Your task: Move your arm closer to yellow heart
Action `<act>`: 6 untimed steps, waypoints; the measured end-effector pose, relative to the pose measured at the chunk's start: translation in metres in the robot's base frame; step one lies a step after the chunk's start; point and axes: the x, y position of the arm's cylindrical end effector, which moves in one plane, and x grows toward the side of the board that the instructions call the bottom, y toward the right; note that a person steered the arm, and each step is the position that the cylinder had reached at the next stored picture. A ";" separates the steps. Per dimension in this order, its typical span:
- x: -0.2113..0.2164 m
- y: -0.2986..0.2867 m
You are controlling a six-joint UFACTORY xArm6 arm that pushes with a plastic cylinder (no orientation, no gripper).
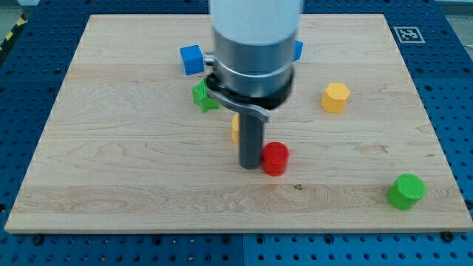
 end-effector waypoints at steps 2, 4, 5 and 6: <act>0.002 0.072; 0.015 0.035; 0.013 -0.053; -0.045 -0.078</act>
